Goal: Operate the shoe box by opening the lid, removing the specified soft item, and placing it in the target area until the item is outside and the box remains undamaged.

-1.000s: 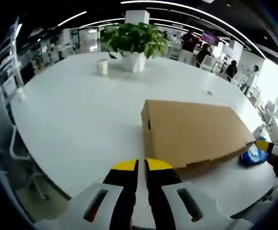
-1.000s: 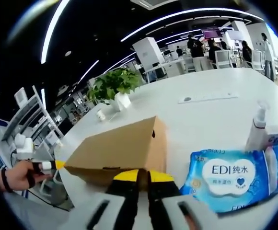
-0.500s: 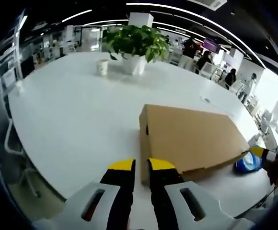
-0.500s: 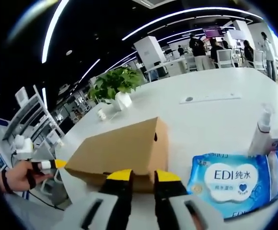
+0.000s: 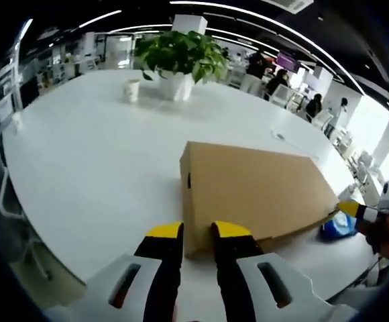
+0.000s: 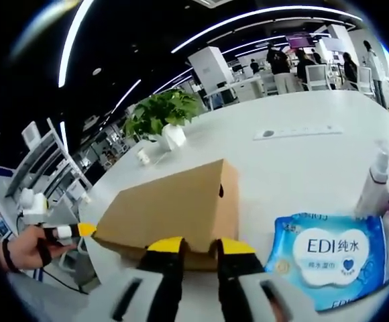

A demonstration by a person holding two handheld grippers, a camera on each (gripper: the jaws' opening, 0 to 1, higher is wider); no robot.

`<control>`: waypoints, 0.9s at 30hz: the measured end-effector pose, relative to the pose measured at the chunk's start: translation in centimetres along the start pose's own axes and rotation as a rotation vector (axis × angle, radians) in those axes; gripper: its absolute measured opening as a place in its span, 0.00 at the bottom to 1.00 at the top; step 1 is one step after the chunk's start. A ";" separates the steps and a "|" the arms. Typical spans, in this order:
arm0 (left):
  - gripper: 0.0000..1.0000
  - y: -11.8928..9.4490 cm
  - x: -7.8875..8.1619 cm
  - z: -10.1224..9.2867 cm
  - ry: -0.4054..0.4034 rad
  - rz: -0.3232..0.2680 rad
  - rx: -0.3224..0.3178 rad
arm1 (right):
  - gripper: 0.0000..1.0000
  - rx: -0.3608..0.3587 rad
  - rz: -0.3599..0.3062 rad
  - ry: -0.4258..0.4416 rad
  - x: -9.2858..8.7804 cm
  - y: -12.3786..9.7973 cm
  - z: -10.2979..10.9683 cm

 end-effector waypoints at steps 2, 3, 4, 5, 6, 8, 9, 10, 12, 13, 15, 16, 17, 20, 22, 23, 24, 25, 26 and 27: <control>0.14 0.3 0.0 -0.1 0.006 0.005 -0.002 | 0.16 0.000 0.004 0.000 -0.1 0.2 -0.1; 0.14 0.3 0.0 0.0 0.008 0.007 -0.003 | 0.16 0.001 0.007 -0.001 -0.1 0.3 -0.1; 0.14 0.3 0.0 -0.1 0.007 0.010 -0.006 | 0.17 0.001 0.009 0.000 -0.2 0.3 -0.1; 0.13 0.3 0.0 -0.1 0.005 0.012 -0.010 | 0.17 0.001 0.011 -0.001 -0.2 0.4 -0.1; 0.13 0.3 -0.1 0.0 0.000 0.015 -0.011 | 0.17 0.002 0.012 -0.001 -0.3 0.4 -0.2; 0.14 0.3 -0.1 0.0 -0.010 0.016 -0.016 | 0.18 0.004 0.014 -0.003 -0.3 0.5 -0.2; 0.14 0.4 -0.1 0.0 -0.009 0.016 -0.019 | 0.18 0.005 0.015 -0.001 -0.4 0.5 -0.2; 0.14 0.4 -0.1 0.1 -0.008 0.017 -0.020 | 0.18 0.005 0.013 -0.001 -0.5 0.5 -0.2; 0.14 0.6 0.0 0.1 -0.001 0.016 -0.022 | 0.18 0.007 0.008 0.004 -0.6 0.6 -0.3; 0.14 0.6 0.0 0.1 0.002 0.015 -0.022 | 0.18 0.007 0.005 0.005 -0.6 0.6 -0.3; 0.14 0.7 0.0 0.1 0.004 0.014 -0.024 | 0.18 0.007 0.000 0.003 -0.7 0.7 -0.3; 0.14 0.7 0.0 0.1 0.004 0.014 -0.025 | 0.18 0.007 -0.002 0.000 -0.7 0.7 -0.2; 0.14 0.7 0.0 0.1 0.005 0.014 -0.027 | 0.18 0.006 -0.004 -0.002 -0.7 0.6 -0.2; 0.14 0.8 0.1 0.1 0.013 0.012 -0.029 | 0.18 0.001 -0.007 0.003 -0.7 0.7 -0.2; 0.14 0.8 0.0 0.0 0.018 0.010 -0.029 | 0.18 -0.004 -0.007 0.001 -0.7 0.7 -0.1; 0.14 0.8 0.1 -0.1 0.019 0.010 -0.031 | 0.18 -0.006 -0.007 0.001 -0.7 0.7 -0.1; 0.14 0.8 0.1 -0.1 0.020 0.010 -0.032 | 0.18 -0.008 -0.006 0.001 -0.7 0.7 -0.1; 0.14 1.0 0.2 -0.1 0.022 0.011 -0.034 | 0.18 -0.012 -0.006 0.002 -0.7 0.6 -0.1; 0.14 1.0 0.3 -0.1 0.025 0.012 -0.036 | 0.18 -0.015 -0.006 0.003 -0.7 0.6 -0.1; 0.14 1.1 0.3 -0.1 0.028 0.014 -0.039 | 0.18 -0.017 -0.006 0.005 -0.7 0.6 -0.2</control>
Point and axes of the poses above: the point that each gripper's makers call its tool centre point, and the gripper's own axes: y roughly forward along the fingers, z roughly to its left, x roughly out of its top, the point moved 10 cm from there along -y, roughly backward along the fingers, and after that the axes turned 13 degrees about -y, right-handed, at the moved point
